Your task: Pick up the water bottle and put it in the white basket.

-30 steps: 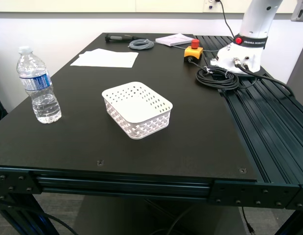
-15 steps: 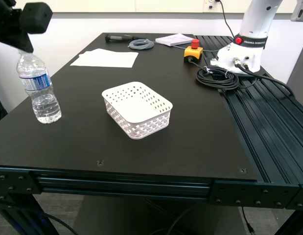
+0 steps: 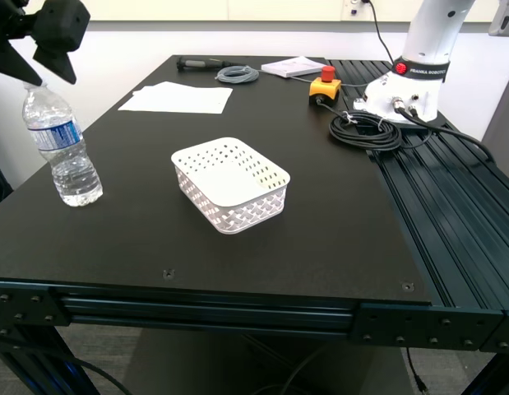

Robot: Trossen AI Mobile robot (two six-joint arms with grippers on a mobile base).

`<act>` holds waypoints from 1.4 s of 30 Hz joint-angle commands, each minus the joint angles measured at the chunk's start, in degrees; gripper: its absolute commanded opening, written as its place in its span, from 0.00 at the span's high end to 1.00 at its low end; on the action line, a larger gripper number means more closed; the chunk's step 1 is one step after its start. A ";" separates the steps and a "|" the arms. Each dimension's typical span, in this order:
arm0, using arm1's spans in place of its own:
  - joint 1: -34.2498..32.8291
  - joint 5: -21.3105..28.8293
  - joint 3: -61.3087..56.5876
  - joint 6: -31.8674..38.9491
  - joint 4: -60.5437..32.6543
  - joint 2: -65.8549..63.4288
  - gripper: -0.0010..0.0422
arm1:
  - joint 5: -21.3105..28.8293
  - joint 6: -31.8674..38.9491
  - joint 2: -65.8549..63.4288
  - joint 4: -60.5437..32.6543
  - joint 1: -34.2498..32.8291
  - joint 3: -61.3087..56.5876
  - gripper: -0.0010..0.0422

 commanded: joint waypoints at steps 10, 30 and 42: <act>0.00 0.00 0.07 0.00 0.15 -0.02 0.98 | -4.59 6.05 -0.09 -8.57 0.09 13.94 0.69; -0.02 0.00 0.07 0.00 0.15 -0.02 0.98 | -7.96 8.04 0.42 -0.81 1.14 -0.87 0.52; 0.00 0.00 0.07 0.00 0.15 -0.02 0.98 | -2.43 6.27 1.05 12.07 1.31 -9.18 0.47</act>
